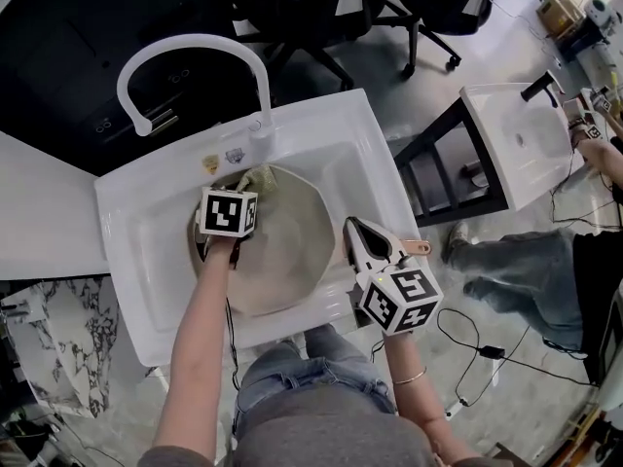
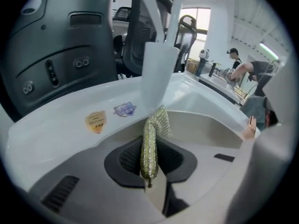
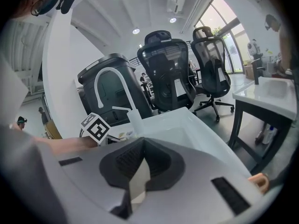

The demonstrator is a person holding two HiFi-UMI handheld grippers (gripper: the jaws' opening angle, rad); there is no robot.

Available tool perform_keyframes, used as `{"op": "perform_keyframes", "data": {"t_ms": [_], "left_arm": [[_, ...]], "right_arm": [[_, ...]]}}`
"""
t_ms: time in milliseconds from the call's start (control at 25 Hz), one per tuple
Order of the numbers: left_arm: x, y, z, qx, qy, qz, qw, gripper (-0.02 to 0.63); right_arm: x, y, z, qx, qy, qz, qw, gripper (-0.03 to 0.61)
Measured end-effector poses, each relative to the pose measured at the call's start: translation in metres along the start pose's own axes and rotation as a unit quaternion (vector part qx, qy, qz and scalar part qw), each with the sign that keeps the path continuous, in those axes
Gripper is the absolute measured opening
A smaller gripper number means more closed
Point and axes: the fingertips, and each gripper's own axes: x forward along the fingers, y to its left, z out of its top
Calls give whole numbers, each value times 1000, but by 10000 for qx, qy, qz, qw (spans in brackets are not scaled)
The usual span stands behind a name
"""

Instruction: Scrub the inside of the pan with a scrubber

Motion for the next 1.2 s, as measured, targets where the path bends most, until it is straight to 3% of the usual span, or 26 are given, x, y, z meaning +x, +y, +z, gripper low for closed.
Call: {"op": "perform_keyframes", "data": {"t_ms": [360,520,760,880,960,1040,1120,1200], "left_arm": [[-38,44,-21,-876,-231,640,9938,66],[-58,52,-27,-1270,-399,649,9890,66],[-95,48,-26,-1287,-699,554,9877,66],[-111,39,-19,-782,-729,333,9937,66],[-114,33,-16,-54,-507,178,9985,66],[-108,29,-17,804,-103,58,9967,66],[-97,26,-21,1711,392,2,9845,66],[-86,23,-25,2599,838,74,9620,66]], "right_arm": [[2,21,2,-100,-4,256,9996,11],[0,30,2,-135,-28,330,9994,11],[-7,42,-1,-151,-73,402,9990,11],[-11,43,-2,-147,-100,399,9990,11],[-15,43,-3,-138,-110,382,9991,11],[-20,43,-5,-128,-116,352,9992,11],[-24,43,-8,-117,-113,314,9994,11],[-27,44,-10,-113,-106,277,9995,11]]}}
